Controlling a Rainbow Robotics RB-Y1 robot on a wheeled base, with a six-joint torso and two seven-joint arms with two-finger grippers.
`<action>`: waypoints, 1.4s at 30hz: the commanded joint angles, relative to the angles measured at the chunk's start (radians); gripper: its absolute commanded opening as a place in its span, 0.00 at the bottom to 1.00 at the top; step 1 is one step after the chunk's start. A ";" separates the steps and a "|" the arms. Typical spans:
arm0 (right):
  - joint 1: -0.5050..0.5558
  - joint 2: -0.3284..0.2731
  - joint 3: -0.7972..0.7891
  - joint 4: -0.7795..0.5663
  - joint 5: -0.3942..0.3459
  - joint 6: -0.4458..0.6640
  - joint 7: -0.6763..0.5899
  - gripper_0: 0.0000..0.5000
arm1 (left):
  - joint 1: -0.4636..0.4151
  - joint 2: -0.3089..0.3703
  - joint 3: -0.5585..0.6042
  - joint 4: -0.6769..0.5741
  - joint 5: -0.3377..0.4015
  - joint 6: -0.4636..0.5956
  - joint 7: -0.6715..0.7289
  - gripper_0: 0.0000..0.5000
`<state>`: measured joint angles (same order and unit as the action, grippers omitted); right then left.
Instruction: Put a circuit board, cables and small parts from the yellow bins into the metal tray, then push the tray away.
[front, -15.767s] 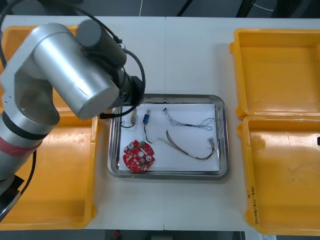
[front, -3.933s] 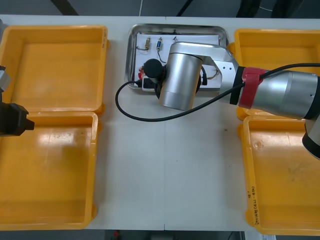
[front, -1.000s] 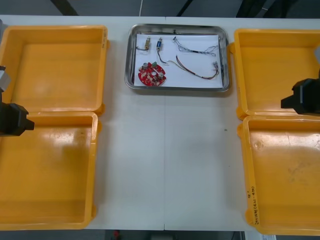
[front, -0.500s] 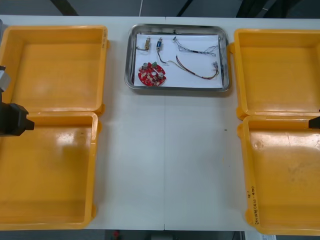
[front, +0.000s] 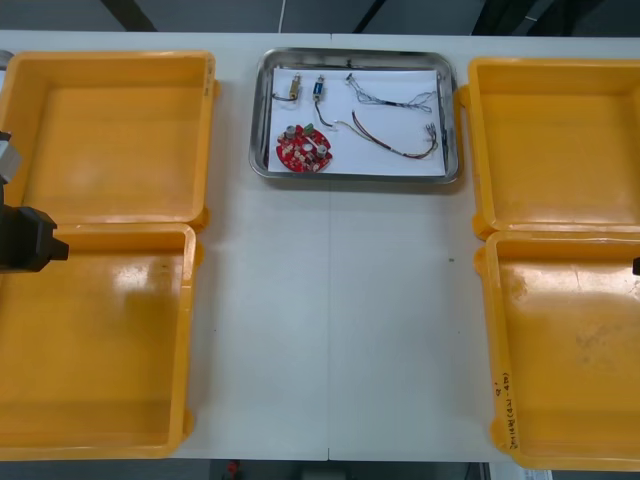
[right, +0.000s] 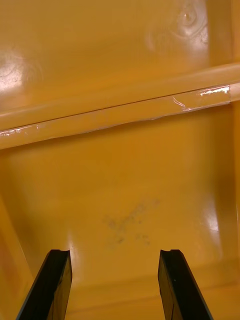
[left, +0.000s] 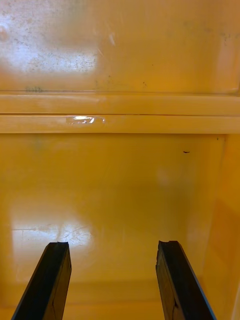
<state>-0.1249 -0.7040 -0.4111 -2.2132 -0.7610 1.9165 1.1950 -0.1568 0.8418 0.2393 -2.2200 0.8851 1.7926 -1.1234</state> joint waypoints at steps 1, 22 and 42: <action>0.016 0.009 -0.017 -0.006 0.002 0.003 0.071 1.00 | 0.017 0.039 0.029 -0.026 0.008 -0.009 -0.039 1.00; 0.011 -0.011 0.011 -0.006 -0.009 -0.017 0.140 1.00 | 0.017 0.039 0.029 -0.026 0.008 -0.009 -0.039 1.00; 0.013 -0.008 0.011 -0.006 -0.003 0.003 0.120 1.00 | 0.017 0.039 0.029 -0.026 0.008 -0.009 -0.039 1.00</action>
<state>-0.1217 -0.7039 -0.4096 -2.2130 -0.7662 1.9139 1.3174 -0.1568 0.8418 0.2393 -2.2200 0.8851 1.7926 -1.1234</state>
